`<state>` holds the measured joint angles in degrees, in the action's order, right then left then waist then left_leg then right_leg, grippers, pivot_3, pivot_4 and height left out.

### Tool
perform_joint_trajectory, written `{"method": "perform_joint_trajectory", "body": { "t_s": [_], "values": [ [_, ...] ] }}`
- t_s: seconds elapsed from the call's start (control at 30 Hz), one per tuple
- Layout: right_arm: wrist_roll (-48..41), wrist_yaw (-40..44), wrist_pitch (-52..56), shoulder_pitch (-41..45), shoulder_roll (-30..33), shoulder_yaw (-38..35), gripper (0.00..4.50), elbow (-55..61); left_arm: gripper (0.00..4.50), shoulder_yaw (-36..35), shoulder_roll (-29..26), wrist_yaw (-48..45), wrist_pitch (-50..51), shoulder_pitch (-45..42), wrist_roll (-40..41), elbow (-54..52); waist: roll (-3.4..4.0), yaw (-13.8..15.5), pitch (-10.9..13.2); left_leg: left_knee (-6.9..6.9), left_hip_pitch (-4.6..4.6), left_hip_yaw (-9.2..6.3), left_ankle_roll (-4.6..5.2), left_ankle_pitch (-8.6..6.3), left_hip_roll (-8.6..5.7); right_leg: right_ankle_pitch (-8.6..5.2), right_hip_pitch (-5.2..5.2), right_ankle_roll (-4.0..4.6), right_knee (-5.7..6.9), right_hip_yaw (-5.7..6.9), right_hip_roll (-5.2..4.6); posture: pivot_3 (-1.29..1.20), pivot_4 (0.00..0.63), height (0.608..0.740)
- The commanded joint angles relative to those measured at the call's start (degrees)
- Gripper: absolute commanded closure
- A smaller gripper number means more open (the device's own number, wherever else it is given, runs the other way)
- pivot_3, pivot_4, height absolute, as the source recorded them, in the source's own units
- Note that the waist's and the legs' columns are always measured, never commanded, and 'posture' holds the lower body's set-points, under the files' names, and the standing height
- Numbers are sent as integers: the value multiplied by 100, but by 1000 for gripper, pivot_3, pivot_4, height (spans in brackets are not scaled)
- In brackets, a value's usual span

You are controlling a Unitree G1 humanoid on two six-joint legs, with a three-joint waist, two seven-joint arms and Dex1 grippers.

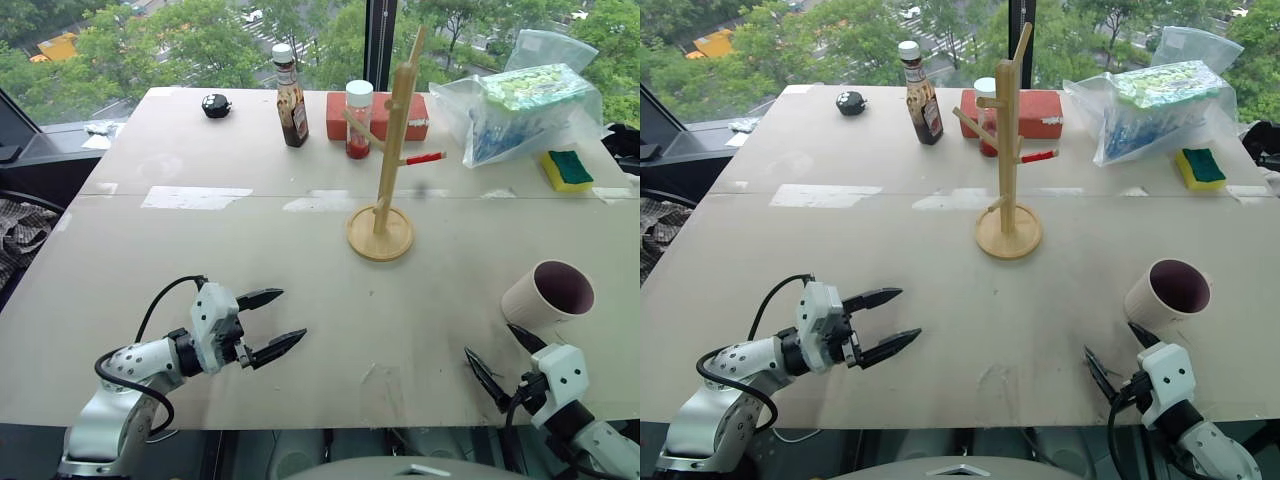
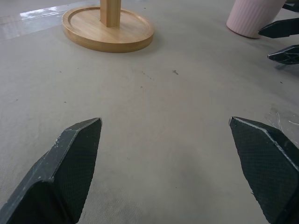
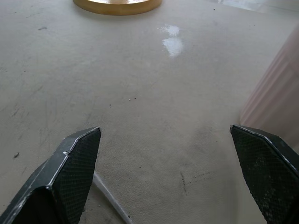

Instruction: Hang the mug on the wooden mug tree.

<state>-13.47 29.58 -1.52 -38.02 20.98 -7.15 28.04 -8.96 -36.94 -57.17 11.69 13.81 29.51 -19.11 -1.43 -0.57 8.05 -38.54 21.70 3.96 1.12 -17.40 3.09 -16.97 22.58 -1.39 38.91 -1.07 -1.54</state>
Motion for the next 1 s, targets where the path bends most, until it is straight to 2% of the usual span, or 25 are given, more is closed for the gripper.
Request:
{"method": "perform_joint_trajectory", "body": {
  "t_s": [0.03,0.2,0.33,0.47,0.63,0.8,0.9,1.0],
  "values": [
    [34,156,-225,8,99,52,17,87,0,-90,-17,-29,27,-123,201,-159,0,0,0,0,0,0,0,0,0,0,0,0,0,0,0,0,150,740],
    [180,322,-366,142,237,278,17,148,0,2,43,-307,59,-330,510,-234,0,0,-7,-2,-1,-1,0,0,0,0,0,0,2,2,2,0,150,740],
    [-52,447,-405,-154,287,40,17,58,0,19,-50,-687,46,-319,727,-367,5,4,-9,0,3,-1,-7,4,-1,-1,1,0,-3,1,5,0,150,740],
    [-416,795,-668,-628,422,-567,17,-281,0,21,-218,-1031,88,-262,859,-472,3,9,-11,0,2,0,-5,3,0,-1,-1,0,-4,0,3,0,150,740],
    [-1136,1263,-816,-1195,594,-1794,17,-988,0,-22,-272,-1174,81,-328,903,-362,13,17,-19,0,-7,2,6,-3,-2,-2,-10,1,-4,-3,7,0,150,740],
    [-1513,1270,-648,-740,908,-2751,17,-1901,0,89,-258,-1361,122,-436,932,-280,12,-27,-20,1,-18,13,10,-6,0,-1,-17,1,-6,-24,37,0,150,740],
    [-1619,1264,-445,-191,1163,-2941,17,-2186,0,135,-274,-1500,175,-594,975,-224,14,-28,-20,1,-36,21,10,-6,2,-1,-27,2,-4,-40,46,0,150,740],
    [-1564,1342,-326,233,1331,-2898,17,-2380,0,115,-264,-1550,228,-727,1065,-233,18,-10,-20,15,-97,24,11,-6,2,-3,-80,3,-8,-44,49,0,150,740]
  ]
}}
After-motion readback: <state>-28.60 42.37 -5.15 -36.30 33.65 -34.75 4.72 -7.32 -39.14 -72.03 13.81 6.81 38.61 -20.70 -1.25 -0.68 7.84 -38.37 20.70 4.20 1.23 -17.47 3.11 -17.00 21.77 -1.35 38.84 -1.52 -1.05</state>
